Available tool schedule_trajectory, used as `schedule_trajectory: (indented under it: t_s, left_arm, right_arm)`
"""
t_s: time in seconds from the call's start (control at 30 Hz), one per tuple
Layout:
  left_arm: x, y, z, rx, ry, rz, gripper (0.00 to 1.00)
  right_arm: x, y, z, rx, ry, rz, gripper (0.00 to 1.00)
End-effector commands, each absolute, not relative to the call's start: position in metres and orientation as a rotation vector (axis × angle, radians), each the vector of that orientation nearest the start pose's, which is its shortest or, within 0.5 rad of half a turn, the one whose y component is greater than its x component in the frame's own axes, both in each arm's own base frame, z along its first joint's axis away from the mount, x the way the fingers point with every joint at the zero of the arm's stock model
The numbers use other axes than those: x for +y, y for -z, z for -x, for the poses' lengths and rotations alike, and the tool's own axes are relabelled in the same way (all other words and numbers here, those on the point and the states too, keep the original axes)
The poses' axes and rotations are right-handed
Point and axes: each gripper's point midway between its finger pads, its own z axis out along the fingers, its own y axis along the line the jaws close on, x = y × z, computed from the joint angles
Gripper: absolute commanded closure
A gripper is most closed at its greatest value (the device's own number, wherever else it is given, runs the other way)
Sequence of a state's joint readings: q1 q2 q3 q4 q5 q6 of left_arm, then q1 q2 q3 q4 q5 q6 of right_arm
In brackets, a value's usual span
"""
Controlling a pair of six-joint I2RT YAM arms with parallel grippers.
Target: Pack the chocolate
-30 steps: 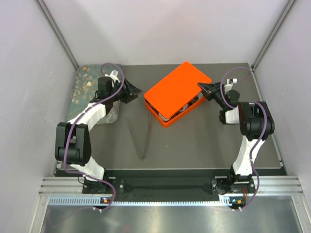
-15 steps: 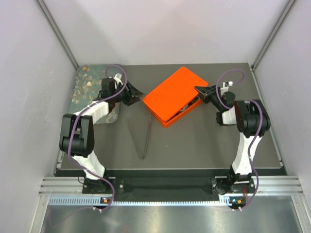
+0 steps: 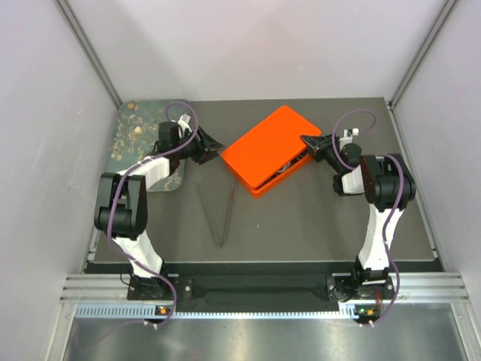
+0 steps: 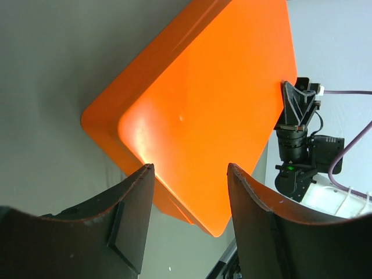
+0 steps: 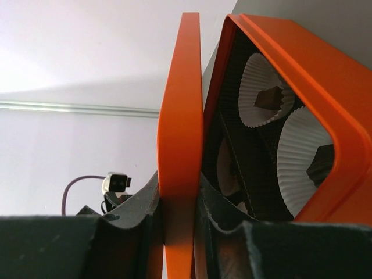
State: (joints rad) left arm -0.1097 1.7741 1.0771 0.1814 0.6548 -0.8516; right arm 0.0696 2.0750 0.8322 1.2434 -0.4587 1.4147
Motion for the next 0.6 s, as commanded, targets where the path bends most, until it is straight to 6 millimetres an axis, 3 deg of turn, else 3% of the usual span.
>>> schedule_trajectory:
  t_s: [0.0, 0.57]
  left_arm:
    - [-0.182, -0.158, -0.447, 2.117, 1.264, 0.330, 0.42]
    - [-0.181, -0.141, -0.440, 2.148, 1.266, 0.372, 0.43]
  right_arm:
    - [0.151, -0.198, -0.481, 1.336, -1.534, -0.503, 1.00]
    - [0.154, -0.209, -0.481, 1.282, -1.578, -0.485, 1.00]
